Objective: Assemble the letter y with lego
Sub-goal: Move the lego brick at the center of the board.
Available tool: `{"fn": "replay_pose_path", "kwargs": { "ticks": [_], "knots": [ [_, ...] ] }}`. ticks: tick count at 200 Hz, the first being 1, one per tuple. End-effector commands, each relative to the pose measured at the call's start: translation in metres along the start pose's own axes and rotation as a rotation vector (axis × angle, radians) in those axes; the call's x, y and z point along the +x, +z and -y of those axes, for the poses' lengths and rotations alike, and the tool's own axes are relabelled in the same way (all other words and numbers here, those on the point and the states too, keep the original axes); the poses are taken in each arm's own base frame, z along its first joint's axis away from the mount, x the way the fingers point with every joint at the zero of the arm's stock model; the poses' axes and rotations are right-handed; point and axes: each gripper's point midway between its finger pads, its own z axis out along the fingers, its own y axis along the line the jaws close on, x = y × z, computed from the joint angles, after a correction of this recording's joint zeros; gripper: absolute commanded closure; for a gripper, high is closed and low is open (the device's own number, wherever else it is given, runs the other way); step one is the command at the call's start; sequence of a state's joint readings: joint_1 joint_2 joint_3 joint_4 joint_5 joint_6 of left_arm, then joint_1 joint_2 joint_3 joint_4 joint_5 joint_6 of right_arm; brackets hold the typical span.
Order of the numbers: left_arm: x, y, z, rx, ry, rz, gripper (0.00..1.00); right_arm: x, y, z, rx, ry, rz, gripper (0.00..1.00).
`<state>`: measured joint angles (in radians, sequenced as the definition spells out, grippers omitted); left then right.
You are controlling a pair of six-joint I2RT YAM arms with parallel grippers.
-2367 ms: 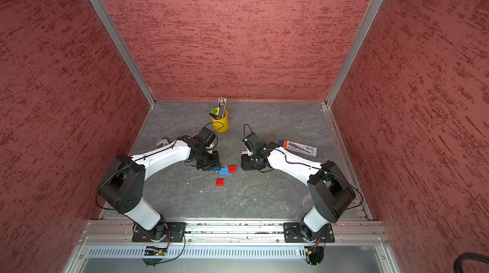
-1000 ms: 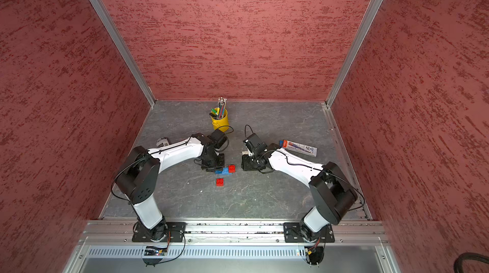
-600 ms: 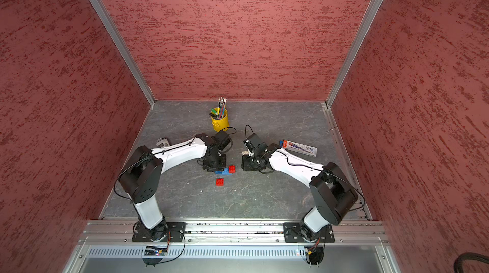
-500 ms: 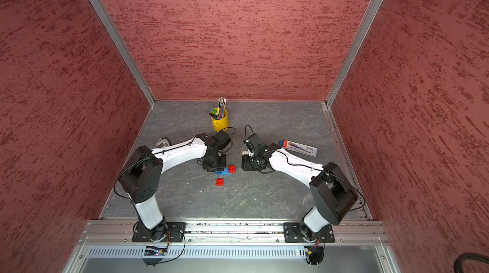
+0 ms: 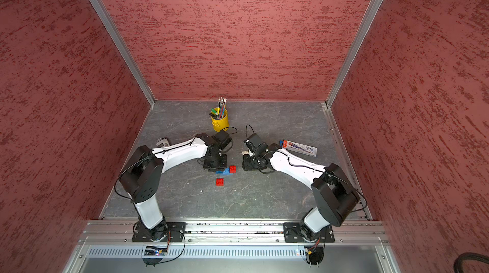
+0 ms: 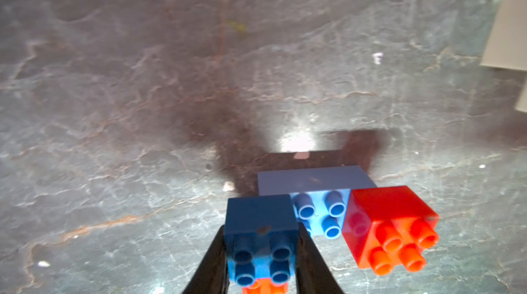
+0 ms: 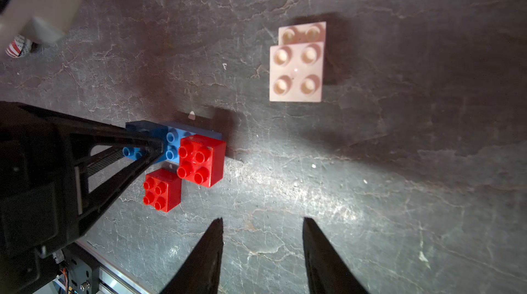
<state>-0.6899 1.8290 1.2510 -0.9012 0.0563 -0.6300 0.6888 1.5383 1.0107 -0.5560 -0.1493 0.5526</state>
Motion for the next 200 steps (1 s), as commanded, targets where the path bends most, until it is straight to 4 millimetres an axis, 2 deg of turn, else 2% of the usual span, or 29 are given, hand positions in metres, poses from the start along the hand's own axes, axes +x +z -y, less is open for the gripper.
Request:
{"fn": "replay_pose_path", "kwargs": {
  "ticks": [1, 48, 101, 151, 200],
  "knots": [
    [0.004, 0.02, 0.021, 0.049, 0.07, -0.044, 1.0, -0.013, -0.014, 0.004, 0.019, 0.024, 0.061, 0.51],
    [-0.008, 0.018, 0.038, 0.062, 0.125, -0.043, 0.99, -0.014, -0.022, 0.012, 0.034, 0.054, 0.088, 0.51],
    [-0.011, 0.008, 0.041, 0.065, 0.156, -0.031, 0.67, -0.012, -0.021, 0.016, 0.045, 0.071, 0.086, 0.5],
    [-0.011, -0.016, 0.036, 0.086, 0.142, 0.018, 0.51, -0.018, -0.019, 0.011, 0.04, 0.048, 0.085, 0.49],
    [0.001, -0.039, 0.025, 0.108, 0.112, 0.056, 0.47, -0.023, -0.016, 0.009, 0.039, 0.025, 0.079, 0.49]
  ]
}}
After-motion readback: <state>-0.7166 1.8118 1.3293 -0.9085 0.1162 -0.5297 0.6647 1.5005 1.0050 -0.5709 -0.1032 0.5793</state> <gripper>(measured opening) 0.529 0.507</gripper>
